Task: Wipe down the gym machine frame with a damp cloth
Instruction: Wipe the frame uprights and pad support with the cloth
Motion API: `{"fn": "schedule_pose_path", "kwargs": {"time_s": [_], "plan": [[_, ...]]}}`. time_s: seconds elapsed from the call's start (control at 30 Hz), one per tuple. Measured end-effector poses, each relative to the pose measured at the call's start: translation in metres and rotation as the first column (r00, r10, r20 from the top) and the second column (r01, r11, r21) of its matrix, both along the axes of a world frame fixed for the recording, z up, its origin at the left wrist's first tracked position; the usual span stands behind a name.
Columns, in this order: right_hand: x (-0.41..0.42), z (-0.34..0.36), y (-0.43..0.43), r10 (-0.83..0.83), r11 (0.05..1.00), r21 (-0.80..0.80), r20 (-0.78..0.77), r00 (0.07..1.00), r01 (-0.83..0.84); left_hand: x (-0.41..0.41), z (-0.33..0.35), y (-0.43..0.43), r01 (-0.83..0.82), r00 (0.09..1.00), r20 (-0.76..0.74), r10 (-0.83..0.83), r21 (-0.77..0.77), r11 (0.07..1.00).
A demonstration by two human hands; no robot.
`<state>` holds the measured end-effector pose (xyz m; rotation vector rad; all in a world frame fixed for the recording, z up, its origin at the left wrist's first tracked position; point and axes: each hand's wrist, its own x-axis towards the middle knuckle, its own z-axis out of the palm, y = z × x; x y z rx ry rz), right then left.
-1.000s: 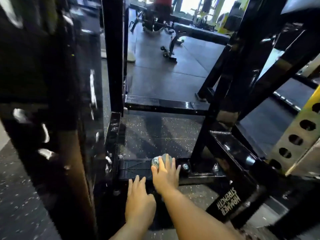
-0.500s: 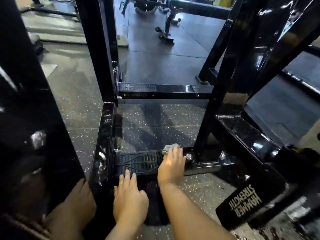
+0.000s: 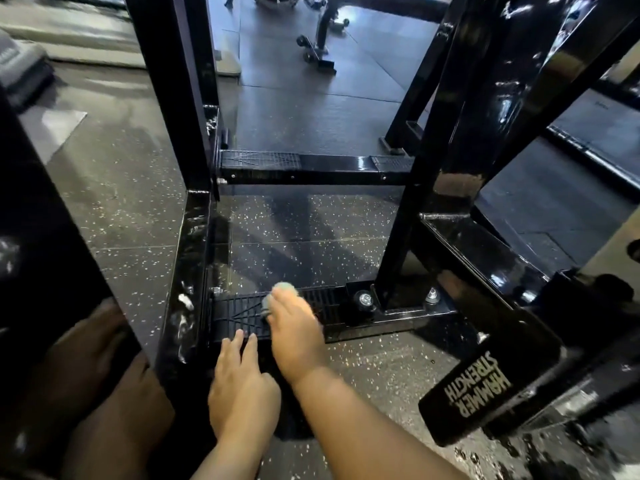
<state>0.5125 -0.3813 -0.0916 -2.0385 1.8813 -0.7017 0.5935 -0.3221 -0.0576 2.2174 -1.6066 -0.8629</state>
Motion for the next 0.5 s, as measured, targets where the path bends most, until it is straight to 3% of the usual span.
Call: {"fn": "schedule_pose_path", "kwargs": {"time_s": [0.1,0.23,0.3,0.4,0.43,0.5], "plan": [[-0.029,-0.008,-0.015,0.012,0.994,-0.110,0.004,1.000,-0.012,-0.004,0.000,0.000,-0.017,1.000,0.017,0.017,-0.032,0.999],[-0.055,-0.019,-0.025,-0.385,0.923,-0.044,-0.071,0.920,0.383,-0.001,-0.004,0.002,0.019,0.999,0.031,-0.018,-0.032,0.999],[-0.024,-0.005,-0.018,-0.280,0.959,-0.047,0.016,0.960,0.280,0.002,-0.006,0.003,0.040,0.998,0.053,-0.038,-0.029,0.999],[0.017,-0.004,-0.001,0.131,0.991,-0.042,0.161,0.978,-0.126,0.002,-0.009,0.000,0.047,0.996,0.078,-0.043,-0.043,0.998],[0.011,-0.005,0.001,0.159,0.987,-0.023,0.210,0.965,-0.158,0.001,-0.010,-0.001,0.043,0.996,0.081,-0.038,-0.054,0.998],[-0.017,-0.005,-0.011,0.117,0.993,-0.021,0.092,0.989,-0.116,-0.004,-0.012,-0.002,0.042,0.997,0.068,-0.036,-0.088,0.995]]}}
